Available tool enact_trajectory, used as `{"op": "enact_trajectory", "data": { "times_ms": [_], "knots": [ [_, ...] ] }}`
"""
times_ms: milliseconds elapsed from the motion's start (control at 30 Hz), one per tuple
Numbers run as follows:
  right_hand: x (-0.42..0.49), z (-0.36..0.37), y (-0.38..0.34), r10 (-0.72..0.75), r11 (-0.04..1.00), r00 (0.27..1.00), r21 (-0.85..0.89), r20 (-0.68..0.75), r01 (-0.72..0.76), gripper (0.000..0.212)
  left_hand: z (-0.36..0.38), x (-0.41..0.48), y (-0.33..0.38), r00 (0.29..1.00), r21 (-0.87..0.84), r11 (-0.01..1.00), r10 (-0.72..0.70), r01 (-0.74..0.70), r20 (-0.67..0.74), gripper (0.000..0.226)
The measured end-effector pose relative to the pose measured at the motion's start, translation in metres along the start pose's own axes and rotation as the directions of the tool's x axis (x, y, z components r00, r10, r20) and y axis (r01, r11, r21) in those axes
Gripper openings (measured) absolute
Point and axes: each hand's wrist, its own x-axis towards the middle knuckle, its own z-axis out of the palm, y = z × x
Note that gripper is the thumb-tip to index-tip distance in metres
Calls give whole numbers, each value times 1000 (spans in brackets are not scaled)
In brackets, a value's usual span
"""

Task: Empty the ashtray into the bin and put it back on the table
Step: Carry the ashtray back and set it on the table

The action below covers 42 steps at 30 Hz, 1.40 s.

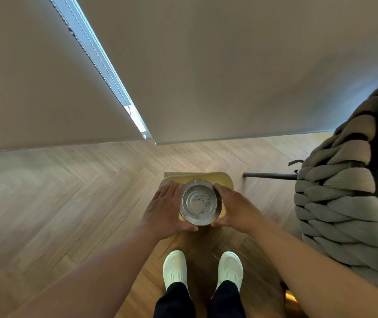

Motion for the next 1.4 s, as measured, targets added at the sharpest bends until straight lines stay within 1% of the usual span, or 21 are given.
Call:
{"op": "enact_trajectory", "data": {
  "times_ms": [100,167,267,333,500,633,733,933,1133,1300,1400],
  "knots": [
    [-31,-18,-22,19,1000,1000,1,-4,-19,94,-29,-19,18,999,20,1000,8,-9,49,119],
    [-54,-30,-37,31,1000,1000,0,-6,-31,95,-51,-33,29,997,55,997,47,-50,62,116],
    [-86,-47,-60,52,999,999,7,-10,-52,100,-84,-54,46,992,85,990,109,-114,61,112],
    [-109,-57,-76,61,998,998,29,-22,-60,98,-107,-70,58,989,84,987,131,-136,65,111],
    [-166,-74,-112,69,997,995,49,-75,-66,93,-152,-117,89,987,86,984,150,-154,50,110],
    [-204,-84,-137,58,997,993,49,-107,-53,95,-182,-151,110,985,86,982,167,-169,36,104],
    [-227,-85,-149,55,998,990,50,-132,-49,90,-198,-171,120,980,75,977,198,-200,32,100],
    [-259,-82,-167,25,999,987,38,-158,-19,88,-207,-206,129,980,35,980,198,-198,-2,97],
    [-276,-67,-176,40,997,984,66,-176,-29,88,-204,-222,125,974,42,974,225,-224,-3,96],
    [-283,-58,-178,92,993,969,91,-230,-73,87,-209,-217,125,962,64,960,272,-274,31,95],
    [-294,-49,-175,134,988,957,113,-258,-108,87,-208,-215,131,946,92,942,315,-322,80,97]
  ]
}}
